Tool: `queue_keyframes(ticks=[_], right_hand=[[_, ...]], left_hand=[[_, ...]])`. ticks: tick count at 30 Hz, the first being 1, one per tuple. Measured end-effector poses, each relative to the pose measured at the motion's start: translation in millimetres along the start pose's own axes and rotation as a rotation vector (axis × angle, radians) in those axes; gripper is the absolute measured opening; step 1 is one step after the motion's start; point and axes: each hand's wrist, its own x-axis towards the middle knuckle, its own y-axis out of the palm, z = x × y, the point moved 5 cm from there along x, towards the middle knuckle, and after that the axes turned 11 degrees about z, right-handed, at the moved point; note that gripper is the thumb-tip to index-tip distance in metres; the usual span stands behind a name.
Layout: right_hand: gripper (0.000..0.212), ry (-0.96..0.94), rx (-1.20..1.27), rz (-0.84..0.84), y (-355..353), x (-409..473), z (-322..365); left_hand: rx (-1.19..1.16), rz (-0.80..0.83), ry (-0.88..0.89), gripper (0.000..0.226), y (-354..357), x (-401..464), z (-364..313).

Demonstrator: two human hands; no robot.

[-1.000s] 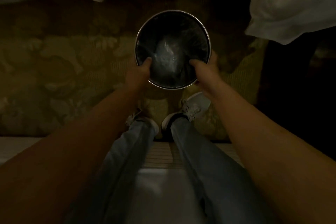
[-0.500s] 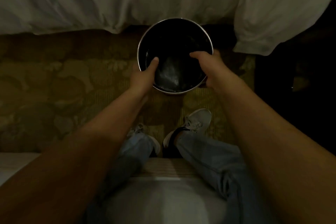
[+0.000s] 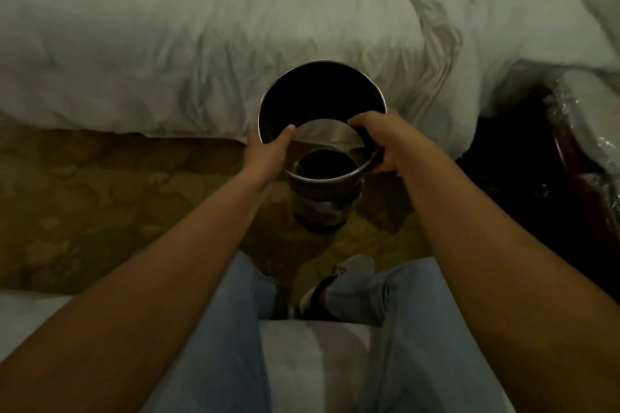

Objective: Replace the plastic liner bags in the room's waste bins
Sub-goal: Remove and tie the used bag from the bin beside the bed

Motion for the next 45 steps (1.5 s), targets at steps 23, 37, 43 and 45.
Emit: queue_keyframes(ticks=[23,37,43,45], right_hand=[[0.085,0.195,0.047,0.243,265.5,133.9,-95.1],[0.087,0.342,0.099,0.210,275.2,251.4,-188.7],[0.062,0.332,0.052,0.260,257.7,245.1,-189.3],[0.053,0.327,0.020,0.275,250.4,236.0,-179.9]], left_hand=[[-0.058,-0.251,-0.186,0.045,-247.6,54.9,111.0],[-0.104,-0.270,-0.464,0.061,-256.4,143.8,235.0],[-0.038,-0.264,-0.508,0.056,-241.9,132.2,229.1],[0.028,-0.258,-0.478,0.060,-235.9,125.5,210.7]])
